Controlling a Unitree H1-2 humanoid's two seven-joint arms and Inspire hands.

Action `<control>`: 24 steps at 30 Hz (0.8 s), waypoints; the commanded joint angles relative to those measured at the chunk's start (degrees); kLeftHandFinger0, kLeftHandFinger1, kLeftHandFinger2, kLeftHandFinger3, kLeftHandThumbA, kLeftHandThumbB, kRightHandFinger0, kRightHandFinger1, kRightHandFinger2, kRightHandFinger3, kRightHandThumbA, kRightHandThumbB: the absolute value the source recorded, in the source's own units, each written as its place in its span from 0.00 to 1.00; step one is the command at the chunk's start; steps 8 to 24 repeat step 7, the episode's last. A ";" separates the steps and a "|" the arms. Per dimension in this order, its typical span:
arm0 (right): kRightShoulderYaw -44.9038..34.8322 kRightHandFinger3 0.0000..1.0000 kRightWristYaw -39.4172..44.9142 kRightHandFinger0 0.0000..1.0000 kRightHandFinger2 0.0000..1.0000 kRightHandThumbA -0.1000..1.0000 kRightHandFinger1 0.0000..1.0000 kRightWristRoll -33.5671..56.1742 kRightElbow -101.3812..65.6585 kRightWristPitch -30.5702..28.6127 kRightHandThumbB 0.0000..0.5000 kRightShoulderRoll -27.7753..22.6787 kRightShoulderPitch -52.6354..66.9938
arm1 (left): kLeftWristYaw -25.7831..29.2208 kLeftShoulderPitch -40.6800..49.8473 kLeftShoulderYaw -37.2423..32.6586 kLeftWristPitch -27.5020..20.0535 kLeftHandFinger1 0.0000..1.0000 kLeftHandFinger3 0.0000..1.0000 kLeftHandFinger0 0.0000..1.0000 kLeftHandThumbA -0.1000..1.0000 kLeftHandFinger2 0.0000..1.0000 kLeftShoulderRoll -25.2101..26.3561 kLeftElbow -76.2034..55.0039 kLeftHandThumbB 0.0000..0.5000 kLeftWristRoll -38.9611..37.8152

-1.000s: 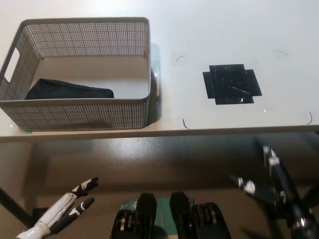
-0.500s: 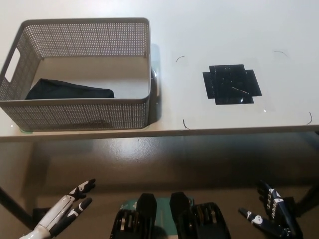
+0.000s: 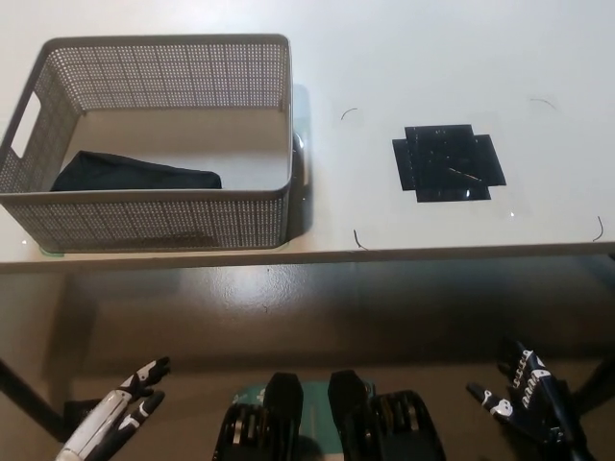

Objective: Use the right hand to pick up the pencil case on the right hand side and put it into a grey container on the left side

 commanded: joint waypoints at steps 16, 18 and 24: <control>0.56 1.00 1.44 1.00 1.00 1.00 1.00 0.58 -1.75 -2.46 0.44 -1.37 0.62 | 2.38 1.62 0.68 -1.19 1.00 1.00 1.00 1.00 1.00 -0.09 -1.52 0.57 -0.28; 0.56 1.00 1.44 1.00 1.00 1.00 1.00 0.58 -1.75 -2.46 0.44 -1.37 0.62 | 2.38 1.62 0.68 -1.19 1.00 1.00 1.00 1.00 1.00 -0.09 -1.52 0.57 -0.28; 0.56 1.00 1.44 1.00 1.00 1.00 1.00 0.58 -1.75 -2.46 0.44 -1.37 0.62 | 2.38 1.62 0.68 -1.19 1.00 1.00 1.00 1.00 1.00 -0.09 -1.52 0.57 -0.28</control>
